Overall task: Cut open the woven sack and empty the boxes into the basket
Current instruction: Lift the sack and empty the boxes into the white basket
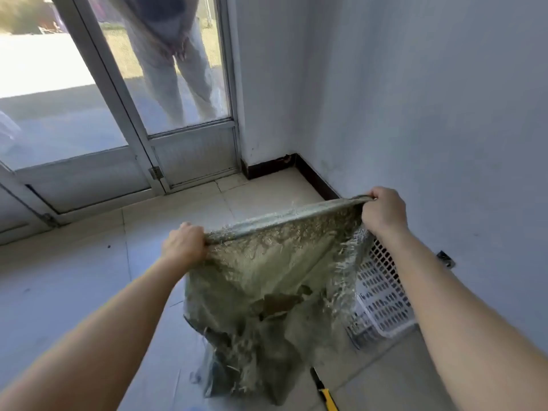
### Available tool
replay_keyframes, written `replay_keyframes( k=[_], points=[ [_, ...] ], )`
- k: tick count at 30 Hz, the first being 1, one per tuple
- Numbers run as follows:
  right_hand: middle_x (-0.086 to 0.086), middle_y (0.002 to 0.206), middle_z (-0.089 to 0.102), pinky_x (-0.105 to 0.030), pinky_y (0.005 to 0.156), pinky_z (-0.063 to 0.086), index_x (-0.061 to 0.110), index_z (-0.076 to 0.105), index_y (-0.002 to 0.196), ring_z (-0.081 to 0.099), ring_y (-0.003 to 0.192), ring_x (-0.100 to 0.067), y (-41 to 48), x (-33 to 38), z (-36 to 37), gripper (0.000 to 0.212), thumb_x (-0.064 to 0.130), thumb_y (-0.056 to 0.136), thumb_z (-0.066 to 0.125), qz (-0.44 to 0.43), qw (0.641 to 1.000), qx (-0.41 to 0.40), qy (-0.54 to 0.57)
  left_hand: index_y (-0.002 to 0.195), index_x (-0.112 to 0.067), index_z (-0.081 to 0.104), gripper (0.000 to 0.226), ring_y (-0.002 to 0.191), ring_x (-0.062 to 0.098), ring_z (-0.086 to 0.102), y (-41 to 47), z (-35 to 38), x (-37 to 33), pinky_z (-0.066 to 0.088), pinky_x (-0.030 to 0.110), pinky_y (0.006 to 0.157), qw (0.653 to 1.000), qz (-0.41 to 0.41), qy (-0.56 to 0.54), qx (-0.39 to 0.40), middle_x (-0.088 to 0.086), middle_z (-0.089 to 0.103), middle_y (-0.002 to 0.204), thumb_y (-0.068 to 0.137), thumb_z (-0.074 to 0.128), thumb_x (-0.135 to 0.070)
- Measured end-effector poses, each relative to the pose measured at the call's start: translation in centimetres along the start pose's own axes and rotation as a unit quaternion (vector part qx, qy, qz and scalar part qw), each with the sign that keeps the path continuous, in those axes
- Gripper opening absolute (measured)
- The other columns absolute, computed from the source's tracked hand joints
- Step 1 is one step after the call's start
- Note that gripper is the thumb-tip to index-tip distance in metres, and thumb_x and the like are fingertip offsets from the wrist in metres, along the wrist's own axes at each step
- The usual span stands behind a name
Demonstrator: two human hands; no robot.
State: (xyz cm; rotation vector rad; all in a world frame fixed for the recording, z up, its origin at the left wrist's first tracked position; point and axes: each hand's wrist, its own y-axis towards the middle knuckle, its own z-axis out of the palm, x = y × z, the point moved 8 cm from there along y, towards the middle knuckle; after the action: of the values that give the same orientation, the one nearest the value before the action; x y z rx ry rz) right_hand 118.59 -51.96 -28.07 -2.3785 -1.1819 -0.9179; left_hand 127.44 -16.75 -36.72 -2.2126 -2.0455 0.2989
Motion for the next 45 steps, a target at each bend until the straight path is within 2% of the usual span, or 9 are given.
replay_keyframes(
  k=[7,11,18,23,30,32,37,40,45],
  points=[
    [-0.015,0.103,0.064,-0.031,0.070,0.047,0.004,0.064,0.105,0.060,0.092,-0.034,-3.7,6.9,-5.4,0.030,-0.004,0.086,0.042,0.031,0.989,0.099,-0.108,0.090,0.004,0.054,0.015,0.056,0.032,0.059,-5.3,-7.4,5.4,0.043,0.025,0.028,0.913,-0.223,-0.340,0.044,0.024,0.060,0.084,0.090,0.039,0.002],
    [-0.015,0.110,0.061,-0.026,0.059,0.055,0.005,0.062,0.118,0.069,0.079,-0.021,-6.1,14.2,-6.1,0.040,-0.007,0.092,0.034,0.021,0.979,0.184,0.086,0.124,-0.017,0.043,0.037,0.051,0.019,0.048,-8.2,-13.5,-4.8,0.039,0.020,0.033,0.854,-0.050,-0.501,0.132,0.014,0.053,0.084,0.093,0.033,0.000],
    [-0.013,0.104,0.064,-0.024,0.059,0.055,0.004,0.053,0.128,0.063,0.074,-0.013,-8.6,22.1,-9.0,0.043,-0.008,0.087,0.055,0.033,0.895,0.246,0.371,0.076,-0.008,0.053,0.027,0.033,0.007,0.050,-11.1,-22.7,-13.4,0.044,0.019,0.036,0.797,0.124,-0.567,0.168,0.006,0.054,0.059,0.088,0.035,0.008],
    [-0.008,0.133,0.053,-0.037,0.091,0.051,0.023,0.020,0.149,0.058,0.111,-0.026,-11.6,19.8,-7.5,0.112,0.022,0.059,0.088,0.013,0.932,0.353,0.084,0.073,-0.002,0.055,0.027,0.030,0.007,0.047,-10.8,-28.8,-14.8,0.041,0.016,0.032,0.682,0.109,-0.698,0.188,0.005,0.058,0.046,0.090,0.037,0.008],
    [-0.014,0.086,0.067,-0.039,0.069,0.055,0.013,0.066,0.083,0.063,0.081,-0.029,-7.6,19.8,-13.1,0.009,0.011,0.082,0.057,0.007,0.949,-0.023,0.314,0.097,-0.007,0.058,0.017,0.061,0.021,0.066,-15.0,-34.4,-19.8,0.059,0.032,0.065,0.640,0.358,-0.586,0.345,0.014,0.066,0.082,0.087,0.052,0.006],
    [-0.015,0.094,0.066,-0.046,0.080,0.053,0.007,0.066,0.098,0.063,0.096,-0.033,-5.9,18.1,-15.4,0.017,0.006,0.084,0.057,0.076,0.926,-0.073,0.362,0.115,-0.018,0.050,0.041,0.073,0.024,0.065,-12.2,-33.8,-18.7,0.057,0.037,0.077,0.658,0.359,-0.569,0.339,0.013,0.065,0.090,0.083,0.056,0.008],
    [-0.015,0.091,0.069,-0.038,0.075,0.059,0.003,0.064,0.098,0.067,0.087,-0.028,-2.5,18.8,-17.9,0.019,0.003,0.092,0.045,0.115,0.851,-0.003,0.512,0.145,-0.039,-0.002,0.119,0.133,0.030,0.036,-4.8,-25.5,-16.1,0.036,0.048,0.108,0.888,0.306,-0.260,0.224,0.010,0.023,0.152,0.064,0.084,-0.026],
    [-0.013,0.072,0.070,-0.037,0.069,0.059,0.001,0.066,0.083,0.069,0.068,-0.025,-0.8,20.7,-16.4,0.024,0.000,0.091,0.043,0.085,0.837,0.081,0.534,0.149,-0.025,0.010,0.123,0.138,0.026,0.028,-5.2,-24.4,-20.7,0.029,0.046,0.114,0.870,0.349,-0.271,0.219,0.006,0.011,0.155,0.054,0.087,-0.038],
    [-0.011,0.077,0.073,-0.031,0.069,0.060,0.001,0.068,0.086,0.071,0.070,-0.022,3.4,19.8,-17.4,0.024,0.012,0.094,0.049,0.070,0.807,0.073,0.582,0.090,-0.022,0.067,0.023,0.089,0.021,0.067,-2.8,-27.5,-26.9,0.055,0.037,0.082,0.802,0.316,-0.476,0.171,0.002,0.070,0.094,0.070,0.079,-0.020]
  ],
)
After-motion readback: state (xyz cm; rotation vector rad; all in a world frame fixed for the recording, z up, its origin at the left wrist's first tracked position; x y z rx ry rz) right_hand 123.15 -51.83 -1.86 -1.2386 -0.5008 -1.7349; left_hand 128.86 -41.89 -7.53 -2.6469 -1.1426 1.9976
